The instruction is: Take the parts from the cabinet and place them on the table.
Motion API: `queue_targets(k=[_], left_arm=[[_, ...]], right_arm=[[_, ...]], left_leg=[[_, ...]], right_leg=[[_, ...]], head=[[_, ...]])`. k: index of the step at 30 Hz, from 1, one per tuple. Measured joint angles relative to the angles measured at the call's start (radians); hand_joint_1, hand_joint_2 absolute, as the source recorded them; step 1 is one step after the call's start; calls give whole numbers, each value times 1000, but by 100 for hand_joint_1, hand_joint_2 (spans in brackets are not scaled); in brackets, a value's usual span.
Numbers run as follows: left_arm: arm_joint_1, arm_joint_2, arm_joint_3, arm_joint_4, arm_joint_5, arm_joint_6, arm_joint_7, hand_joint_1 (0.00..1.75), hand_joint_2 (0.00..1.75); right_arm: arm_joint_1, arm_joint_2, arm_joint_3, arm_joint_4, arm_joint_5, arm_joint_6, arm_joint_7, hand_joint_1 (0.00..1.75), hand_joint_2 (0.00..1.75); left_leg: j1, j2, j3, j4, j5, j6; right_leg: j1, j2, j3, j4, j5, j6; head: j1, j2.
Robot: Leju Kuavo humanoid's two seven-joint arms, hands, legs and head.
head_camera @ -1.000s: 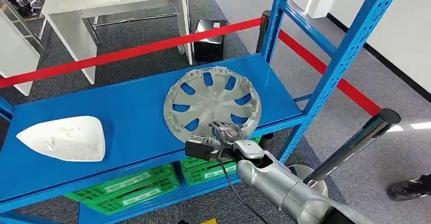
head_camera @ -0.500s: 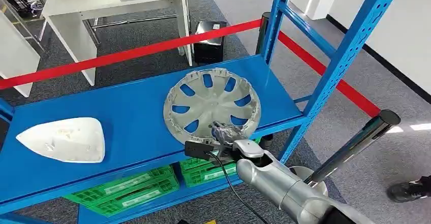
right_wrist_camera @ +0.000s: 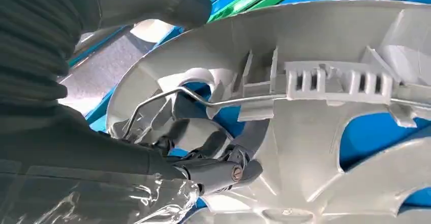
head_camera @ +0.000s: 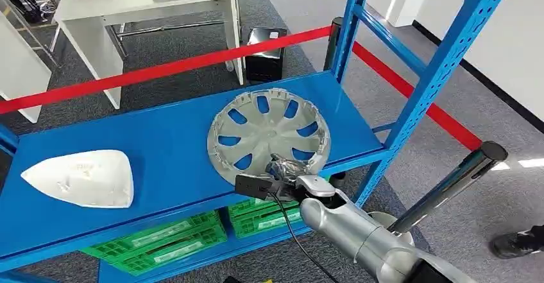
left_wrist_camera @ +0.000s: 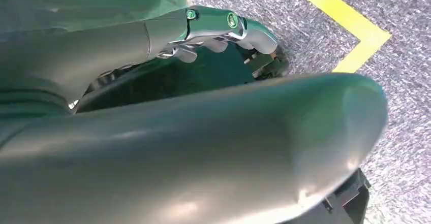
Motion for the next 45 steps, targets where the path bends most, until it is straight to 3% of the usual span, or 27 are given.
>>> queue_targets(k=[13, 24, 31, 38, 45], left_arm=[[-3, 0, 18, 0, 2, 10, -3, 0, 0], [15, 1, 19, 0, 23, 12, -10, 0, 0], [23, 2, 19, 0, 37, 12, -26, 0, 0], [23, 2, 19, 0, 36, 11, -30, 0, 0], [23, 2, 19, 0, 33, 5, -30, 0, 0]], right_arm=[[-12, -5, 0, -4, -28, -10, 13, 175, 175], [1, -57, -36, -30, -102, -152, 27, 175, 175], [16, -108, -95, -138, -148, -251, 23, 175, 175], [23, -140, -140, -250, -161, -284, 19, 175, 175], [17, -151, -153, -335, -39, -351, 14, 175, 175]], left_leg=[[0, -2, 7, -1, -6, 1], [0, -1, 6, -1, -8, 1], [0, -1, -3, -1, -7, 0], [0, 0, -13, -1, -6, -2], [0, 0, -19, -1, -5, -3]], right_leg=[[0, -2, 7, 0, -6, 0], [0, -2, 8, -1, -7, 1], [0, -2, -4, 0, -5, -1], [0, 1, -16, 1, -3, -2], [0, 1, -23, 3, -3, -3]], head=[[0, 0], [0, 0], [0, 0], [0, 0], [0, 0]])
